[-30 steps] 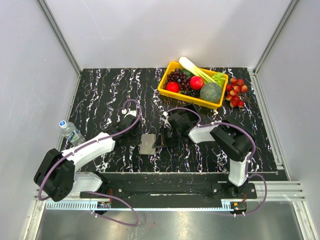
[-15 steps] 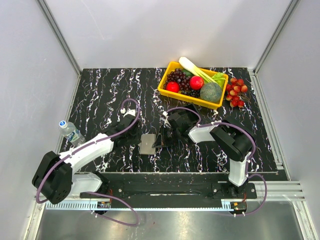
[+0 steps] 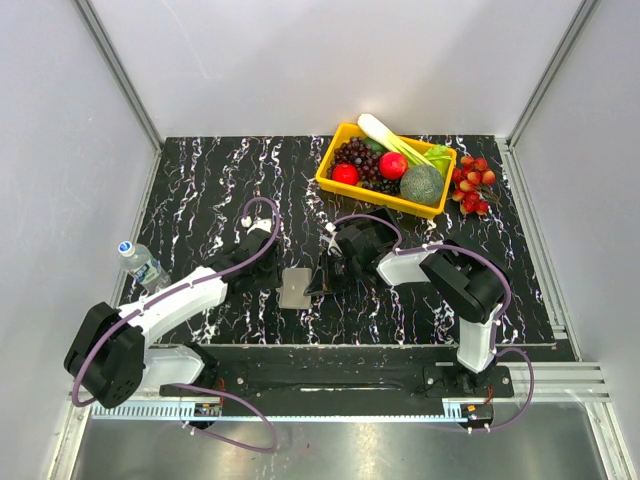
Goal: Put the credit cards into the card holder
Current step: Close the card holder at the center of the board.
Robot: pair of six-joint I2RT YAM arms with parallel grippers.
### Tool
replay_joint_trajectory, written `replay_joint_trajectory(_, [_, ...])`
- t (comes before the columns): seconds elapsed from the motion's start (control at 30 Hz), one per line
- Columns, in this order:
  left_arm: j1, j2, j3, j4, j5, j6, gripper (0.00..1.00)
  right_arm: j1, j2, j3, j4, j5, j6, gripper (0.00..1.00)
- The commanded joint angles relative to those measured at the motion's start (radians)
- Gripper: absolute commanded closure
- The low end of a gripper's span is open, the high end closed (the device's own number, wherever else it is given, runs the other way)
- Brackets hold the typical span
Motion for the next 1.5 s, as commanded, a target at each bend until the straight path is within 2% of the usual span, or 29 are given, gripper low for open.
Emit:
replay_joint_trajectory(0.0, [-0.004, -0.018, 0.031, 0.022, -0.014, 0.008, 0.66, 0.002, 0.03, 0.019, -0.034, 0.06, -0.04, 0.9])
replay_joint_trajectory(0.23, [-0.004, 0.008, 0.039, 0.019, -0.009, 0.016, 0.67, 0.0, 0.031, 0.019, -0.037, 0.062, -0.04, 0.9])
replay_joint_trajectory(0.53, [-0.002, 0.007, 0.043, 0.013, -0.017, 0.019, 0.84, 0.0, 0.031, 0.021, -0.037, 0.059, -0.041, 0.9])
replay_joint_trajectory(0.63, [-0.002, 0.005, 0.043, 0.014, -0.02, 0.013, 0.95, 0.002, 0.03, 0.021, -0.037, 0.059, -0.041, 0.9])
replay_joint_trajectory(0.73, [-0.002, 0.01, 0.04, 0.025, -0.009, 0.015, 1.0, 0.002, 0.031, 0.021, -0.04, 0.06, -0.041, 0.9])
replay_joint_trajectory(0.93, [-0.004, 0.028, 0.022, 0.061, 0.028, 0.005, 1.0, 0.0, 0.033, 0.023, -0.038, 0.059, -0.041, 0.9])
replay_joint_trajectory(0.97, [-0.004, 0.022, 0.001, 0.127, 0.082, -0.005, 1.0, 0.002, 0.036, 0.024, -0.043, 0.06, -0.043, 0.9])
replay_joint_trajectory(1.07, [-0.005, 0.034, -0.013, 0.175, 0.129, -0.019, 1.0, 0.0, 0.037, 0.026, -0.041, 0.057, -0.043, 0.9])
replay_joint_trajectory(1.47, [-0.014, 0.114, 0.002, 0.167, 0.16, 0.027, 1.0, 0.002, 0.036, 0.03, -0.046, 0.059, -0.047, 0.9])
